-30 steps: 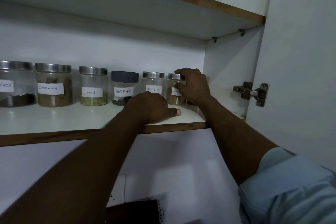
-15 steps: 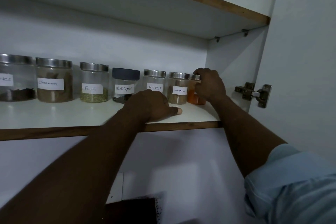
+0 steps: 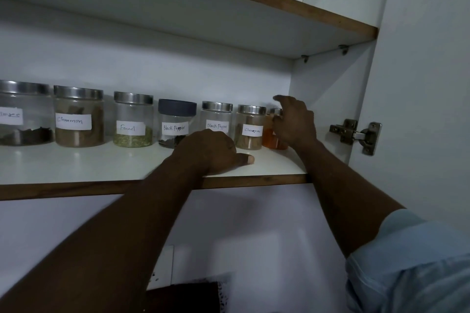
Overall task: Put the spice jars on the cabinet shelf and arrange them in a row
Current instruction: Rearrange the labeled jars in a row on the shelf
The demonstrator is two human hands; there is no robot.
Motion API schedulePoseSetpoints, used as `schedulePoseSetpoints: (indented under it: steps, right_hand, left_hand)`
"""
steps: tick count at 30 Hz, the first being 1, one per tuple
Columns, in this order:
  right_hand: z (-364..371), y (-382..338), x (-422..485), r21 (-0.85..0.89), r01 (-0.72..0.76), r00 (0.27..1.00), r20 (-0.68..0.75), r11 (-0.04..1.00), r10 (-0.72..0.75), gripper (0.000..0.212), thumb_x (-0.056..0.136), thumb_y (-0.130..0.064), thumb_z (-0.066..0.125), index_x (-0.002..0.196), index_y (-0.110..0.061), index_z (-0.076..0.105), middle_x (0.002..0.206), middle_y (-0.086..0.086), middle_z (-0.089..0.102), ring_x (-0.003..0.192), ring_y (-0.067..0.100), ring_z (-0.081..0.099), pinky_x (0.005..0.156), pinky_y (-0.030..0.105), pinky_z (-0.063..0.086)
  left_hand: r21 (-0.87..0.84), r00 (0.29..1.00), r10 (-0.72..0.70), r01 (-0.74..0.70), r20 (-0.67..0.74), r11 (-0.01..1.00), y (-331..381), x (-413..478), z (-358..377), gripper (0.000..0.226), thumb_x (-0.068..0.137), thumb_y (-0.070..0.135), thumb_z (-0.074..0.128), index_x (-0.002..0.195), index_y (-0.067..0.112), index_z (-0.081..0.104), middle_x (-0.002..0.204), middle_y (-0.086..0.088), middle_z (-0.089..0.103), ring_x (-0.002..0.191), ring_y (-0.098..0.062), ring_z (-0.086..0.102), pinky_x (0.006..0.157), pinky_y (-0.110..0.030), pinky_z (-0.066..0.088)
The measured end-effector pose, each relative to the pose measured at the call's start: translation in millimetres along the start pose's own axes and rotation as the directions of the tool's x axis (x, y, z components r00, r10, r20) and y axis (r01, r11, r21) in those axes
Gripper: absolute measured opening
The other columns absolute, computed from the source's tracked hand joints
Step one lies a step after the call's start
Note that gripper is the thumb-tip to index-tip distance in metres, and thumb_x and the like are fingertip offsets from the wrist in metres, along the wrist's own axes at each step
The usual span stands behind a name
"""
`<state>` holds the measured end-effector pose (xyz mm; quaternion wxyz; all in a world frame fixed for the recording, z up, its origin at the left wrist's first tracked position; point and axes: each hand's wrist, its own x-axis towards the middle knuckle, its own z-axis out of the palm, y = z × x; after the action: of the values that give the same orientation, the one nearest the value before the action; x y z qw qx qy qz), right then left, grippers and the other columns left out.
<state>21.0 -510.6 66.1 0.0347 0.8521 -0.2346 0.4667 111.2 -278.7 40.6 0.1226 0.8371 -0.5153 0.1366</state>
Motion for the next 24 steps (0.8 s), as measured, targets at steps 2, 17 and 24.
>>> schedulePoseSetpoints:
  steps: [2, 17, 24]
  right_hand:
    - [-7, -9, 2, 0.092, 0.040, 0.988, -0.149, 0.995, -0.026, 0.053, 0.094, -0.041, 0.060, 0.144, -0.025, 0.052, 0.145, 0.002, 0.058, 0.136, 0.027, 0.048, 0.111, 0.052, 0.036]
    - [1, -53, 5, -0.044, 0.170, 0.981, 0.105, 0.984, -0.165, 0.041, 0.086, -0.026, 0.067, 0.126, -0.022, 0.065, 0.120, 0.002, 0.070, 0.112, 0.030, 0.060, 0.098, 0.045, 0.047]
    - [4, -54, 1, 0.030, 0.136, 0.989, 0.047, 0.990, -0.137, 0.060, 0.089, -0.035, 0.069, 0.144, -0.020, 0.054, 0.144, 0.006, 0.059, 0.131, 0.029, 0.054, 0.110, 0.043, 0.040]
  left_hand:
    - [0.007, 1.000, -0.001, 0.001, 0.007, 1.000, 0, 1, 0, 0.075, 0.080, 0.089, 0.038, 0.109, 0.029, 0.073, 0.114, 0.004, 0.070, 0.105, -0.017, 0.061, 0.090, -0.037, 0.050]
    - [0.016, 1.000, -0.024, 0.024, 0.004, 1.000, -3, 4, 4, 0.078, 0.075, 0.093, 0.036, 0.112, 0.035, 0.073, 0.124, 0.007, 0.068, 0.116, -0.020, 0.058, 0.097, -0.040, 0.049]
    - [0.006, 0.998, -0.058, 0.058, -0.025, 0.998, -2, 0, 3, 0.077, 0.074, 0.091, 0.039, 0.105, 0.030, 0.075, 0.112, 0.004, 0.071, 0.107, -0.019, 0.062, 0.092, -0.040, 0.052]
